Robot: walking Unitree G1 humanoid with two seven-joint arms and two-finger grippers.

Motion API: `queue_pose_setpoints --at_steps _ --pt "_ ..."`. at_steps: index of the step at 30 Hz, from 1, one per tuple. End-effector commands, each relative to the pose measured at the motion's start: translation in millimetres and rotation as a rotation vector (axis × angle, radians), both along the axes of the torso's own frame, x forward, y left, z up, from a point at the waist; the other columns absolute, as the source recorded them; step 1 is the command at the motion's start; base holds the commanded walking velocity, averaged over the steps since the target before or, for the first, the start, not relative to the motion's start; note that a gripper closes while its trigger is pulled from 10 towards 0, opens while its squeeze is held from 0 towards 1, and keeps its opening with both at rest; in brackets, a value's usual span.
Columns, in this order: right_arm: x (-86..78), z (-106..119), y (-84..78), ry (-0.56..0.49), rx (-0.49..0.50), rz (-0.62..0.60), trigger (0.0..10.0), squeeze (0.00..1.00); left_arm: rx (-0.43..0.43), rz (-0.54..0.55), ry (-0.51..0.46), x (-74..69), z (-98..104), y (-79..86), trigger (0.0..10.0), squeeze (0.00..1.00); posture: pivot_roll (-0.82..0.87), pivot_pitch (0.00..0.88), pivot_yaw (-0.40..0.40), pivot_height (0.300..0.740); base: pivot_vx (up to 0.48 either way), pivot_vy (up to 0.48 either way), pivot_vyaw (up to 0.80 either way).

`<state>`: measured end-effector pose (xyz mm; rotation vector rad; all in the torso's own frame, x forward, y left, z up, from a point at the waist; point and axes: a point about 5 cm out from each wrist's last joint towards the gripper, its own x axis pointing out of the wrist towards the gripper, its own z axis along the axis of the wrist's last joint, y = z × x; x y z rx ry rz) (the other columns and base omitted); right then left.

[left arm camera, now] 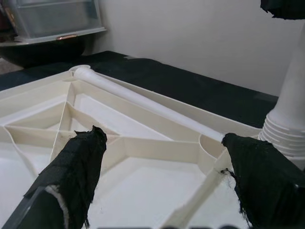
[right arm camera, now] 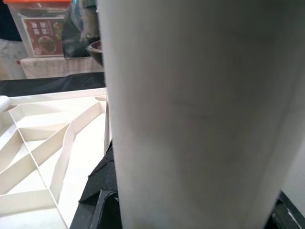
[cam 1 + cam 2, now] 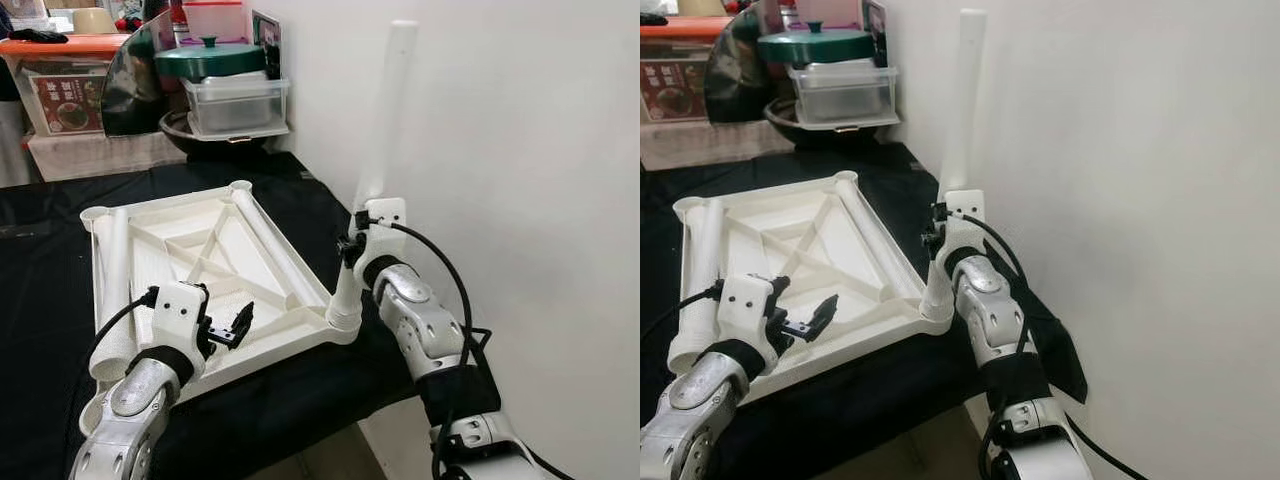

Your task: Building children table

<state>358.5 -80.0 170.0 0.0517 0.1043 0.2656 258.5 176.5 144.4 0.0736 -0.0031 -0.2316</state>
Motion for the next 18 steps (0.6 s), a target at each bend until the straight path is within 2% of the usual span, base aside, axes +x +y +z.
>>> queue_pose_setpoints --at_steps 1,8,16,18 --pt "-5.0 -38.8 -6.6 0.165 -0.066 -0.053 10.0 0.00 0.018 0.010 0.001 1.6 -0.9 2.9 10.0 0.00 0.03 0.000 -0.050 0.740 0.000 0.000 0.00" --pt "-5.7 -28.8 -5.4 0.107 -0.008 -0.052 10.0 0.00 0.017 0.020 0.001 1.5 -2.1 3.4 10.0 0.00 0.03 0.000 -0.052 0.740 0.000 0.000 0.00" --pt "-12.5 -28.6 -11.6 0.078 0.010 -0.030 10.0 0.00 0.019 0.023 0.006 2.1 -4.5 4.2 10.0 0.00 0.02 0.000 -0.046 0.740 0.000 0.000 0.00" --pt "-14.5 -26.9 -10.4 0.030 -0.008 0.012 10.0 0.00 0.023 0.022 0.005 3.5 -4.1 4.5 10.0 0.00 0.02 0.000 -0.038 0.740 0.000 0.000 0.00"
